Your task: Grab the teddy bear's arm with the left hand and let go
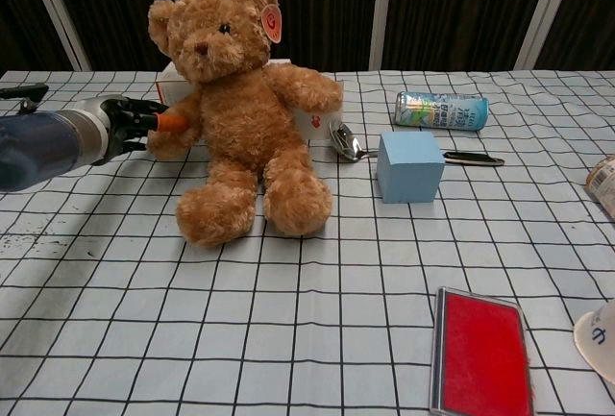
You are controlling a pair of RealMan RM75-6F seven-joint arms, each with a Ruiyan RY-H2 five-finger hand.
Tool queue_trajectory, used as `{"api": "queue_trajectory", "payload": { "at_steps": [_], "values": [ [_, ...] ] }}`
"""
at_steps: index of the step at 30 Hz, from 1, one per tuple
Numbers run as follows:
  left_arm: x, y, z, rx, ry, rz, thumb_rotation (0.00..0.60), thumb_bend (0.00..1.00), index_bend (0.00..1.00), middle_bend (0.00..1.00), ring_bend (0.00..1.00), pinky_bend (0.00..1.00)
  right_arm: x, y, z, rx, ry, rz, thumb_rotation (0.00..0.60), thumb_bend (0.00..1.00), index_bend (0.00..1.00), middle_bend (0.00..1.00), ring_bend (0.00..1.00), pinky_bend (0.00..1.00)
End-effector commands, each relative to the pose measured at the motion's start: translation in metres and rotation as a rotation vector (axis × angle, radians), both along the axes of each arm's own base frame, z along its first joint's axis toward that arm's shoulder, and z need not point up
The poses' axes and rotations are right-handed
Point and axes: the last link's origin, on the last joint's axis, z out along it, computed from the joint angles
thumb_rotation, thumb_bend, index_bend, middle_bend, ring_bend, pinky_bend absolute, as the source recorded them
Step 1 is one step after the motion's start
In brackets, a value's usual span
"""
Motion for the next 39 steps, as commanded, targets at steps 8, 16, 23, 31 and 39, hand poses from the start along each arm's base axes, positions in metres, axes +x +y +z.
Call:
{"api": "queue_trajectory", "payload": {
  "at_steps": [8, 16, 23, 31, 39],
  "values": [
    [0.002, 0.001, 0.002, 0.033, 0.020, 0.045, 0.600, 0.58, 0.48, 0.59, 0.16, 0.00, -0.001, 0.000, 0.001, 0.000, -0.002, -0.001, 0.600, 0.22, 0.12, 0.06, 0.08, 0.00],
    [0.010, 0.001, 0.003, 0.029, 0.034, 0.023, 0.600, 0.56, 0.49, 0.58, 0.16, 0.00, 0.000, 0.000, 0.000, 0.000, -0.001, -0.004, 0.600, 0.22, 0.12, 0.06, 0.08, 0.00],
    [0.025, 0.001, 0.009, 0.059, 0.048, -0.015, 0.600, 0.56, 0.52, 0.60, 0.17, 0.00, 0.000, 0.000, 0.000, 0.001, -0.004, -0.006, 0.600, 0.22, 0.12, 0.06, 0.08, 0.00],
    [0.037, -0.002, 0.018, 0.073, 0.073, -0.044, 0.600, 0.56, 0.51, 0.60, 0.17, 0.00, 0.000, 0.000, 0.000, 0.002, -0.003, -0.007, 0.600, 0.22, 0.12, 0.06, 0.08, 0.00],
    [0.017, -0.005, 0.016, 0.049, 0.116, -0.003, 0.600, 0.55, 0.51, 0.59, 0.17, 0.00, 0.001, 0.001, -0.001, 0.003, -0.005, -0.005, 0.600, 0.22, 0.12, 0.06, 0.08, 0.00]
  ]
}}
